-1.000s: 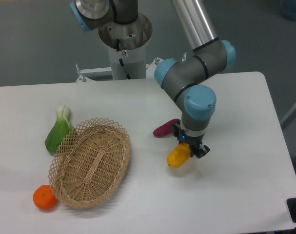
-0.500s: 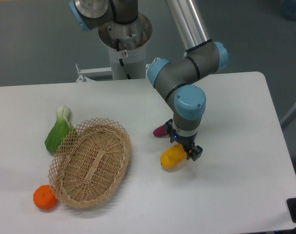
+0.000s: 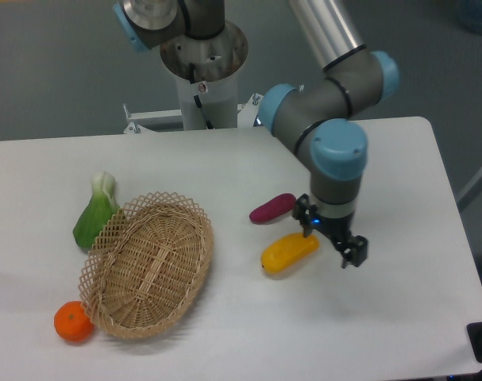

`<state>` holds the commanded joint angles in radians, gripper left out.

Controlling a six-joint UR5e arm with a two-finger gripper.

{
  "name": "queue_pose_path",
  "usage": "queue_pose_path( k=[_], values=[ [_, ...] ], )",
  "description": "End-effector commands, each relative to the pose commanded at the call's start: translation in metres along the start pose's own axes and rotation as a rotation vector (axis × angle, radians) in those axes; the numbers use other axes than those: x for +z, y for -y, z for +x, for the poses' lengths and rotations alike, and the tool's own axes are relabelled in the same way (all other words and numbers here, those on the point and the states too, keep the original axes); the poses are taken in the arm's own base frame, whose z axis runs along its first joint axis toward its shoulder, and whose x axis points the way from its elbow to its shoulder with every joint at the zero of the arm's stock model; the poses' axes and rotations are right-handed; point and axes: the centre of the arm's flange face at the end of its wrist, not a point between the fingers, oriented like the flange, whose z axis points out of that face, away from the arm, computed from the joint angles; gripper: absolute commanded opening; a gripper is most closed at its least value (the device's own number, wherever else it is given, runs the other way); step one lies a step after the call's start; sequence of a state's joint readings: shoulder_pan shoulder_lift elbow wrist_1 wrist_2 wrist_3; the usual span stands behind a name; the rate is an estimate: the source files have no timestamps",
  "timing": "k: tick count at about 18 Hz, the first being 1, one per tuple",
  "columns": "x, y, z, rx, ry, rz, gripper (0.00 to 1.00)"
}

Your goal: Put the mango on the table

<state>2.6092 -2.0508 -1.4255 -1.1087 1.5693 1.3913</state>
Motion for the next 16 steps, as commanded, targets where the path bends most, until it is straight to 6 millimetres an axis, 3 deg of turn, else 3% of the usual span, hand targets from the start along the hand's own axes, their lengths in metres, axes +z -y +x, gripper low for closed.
queue_pose_path(
  k=[5,16],
  values=[
    [-0.009,-0.025,-0.043,-0.039,0.003,-0.006,1.0],
    [-0.001,-0.055,-0.085,-0.041,-0.007,-0.017,1.0]
  ],
)
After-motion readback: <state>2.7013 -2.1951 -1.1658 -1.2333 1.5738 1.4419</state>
